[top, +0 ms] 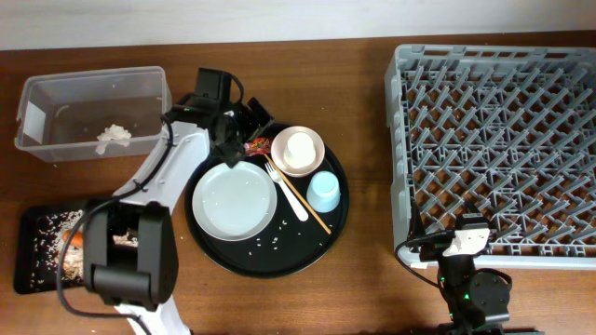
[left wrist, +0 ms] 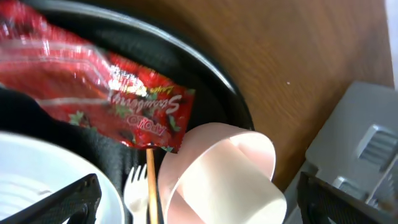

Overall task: Sort waste into correct bins and load items into the dishwasher rack
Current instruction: 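Reach to the red strawberry wrapper and grasp it with the left gripper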

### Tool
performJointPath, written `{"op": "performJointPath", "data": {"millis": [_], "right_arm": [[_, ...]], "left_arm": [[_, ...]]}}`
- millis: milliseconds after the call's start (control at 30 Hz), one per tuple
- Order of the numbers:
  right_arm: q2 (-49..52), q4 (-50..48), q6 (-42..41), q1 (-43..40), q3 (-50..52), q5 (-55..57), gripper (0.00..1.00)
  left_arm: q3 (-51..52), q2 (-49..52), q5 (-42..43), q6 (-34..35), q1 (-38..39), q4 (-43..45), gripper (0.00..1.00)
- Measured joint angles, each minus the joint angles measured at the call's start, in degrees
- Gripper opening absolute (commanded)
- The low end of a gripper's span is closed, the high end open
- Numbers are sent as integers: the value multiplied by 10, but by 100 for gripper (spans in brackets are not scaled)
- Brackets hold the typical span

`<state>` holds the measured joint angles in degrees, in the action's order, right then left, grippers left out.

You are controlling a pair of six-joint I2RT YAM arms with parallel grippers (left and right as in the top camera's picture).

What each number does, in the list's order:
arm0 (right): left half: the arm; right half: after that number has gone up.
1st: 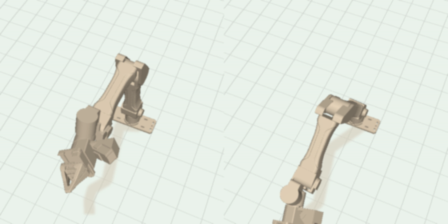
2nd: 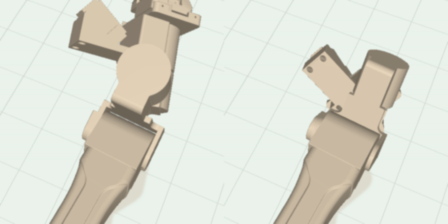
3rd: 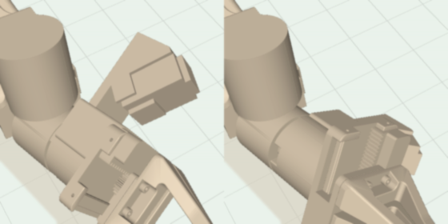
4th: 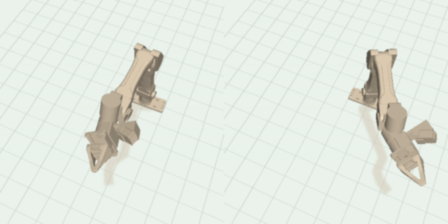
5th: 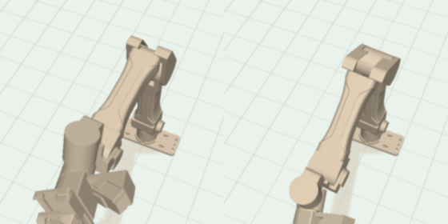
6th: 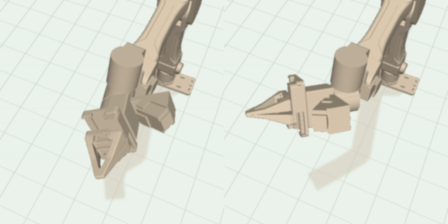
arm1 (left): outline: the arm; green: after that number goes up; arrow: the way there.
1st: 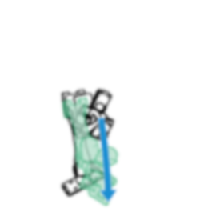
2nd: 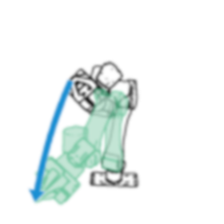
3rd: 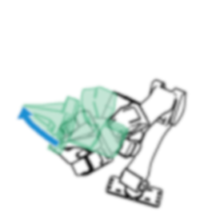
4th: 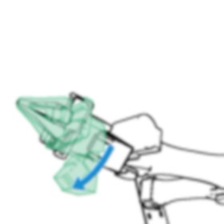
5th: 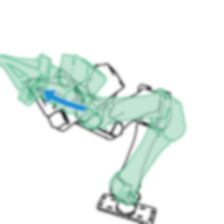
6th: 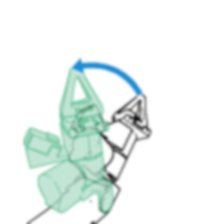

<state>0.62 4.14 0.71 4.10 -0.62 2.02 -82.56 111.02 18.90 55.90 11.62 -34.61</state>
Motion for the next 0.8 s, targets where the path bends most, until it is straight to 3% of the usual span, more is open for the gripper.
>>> {"op": "performJointPath", "data": {"millis": [167, 700, 800], "right_arm": [[0, 0, 0, 0, 0, 0, 99], [0, 0, 0, 0, 0, 0, 99], [0, 0, 0, 0, 0, 0, 99]], "left_arm": [[1, 24, 10, 66, 0, 4, 99], [1, 62, -37, 132, 0, 36, 98], [1, 62, -48, 136, -1, 43, 83]]}}
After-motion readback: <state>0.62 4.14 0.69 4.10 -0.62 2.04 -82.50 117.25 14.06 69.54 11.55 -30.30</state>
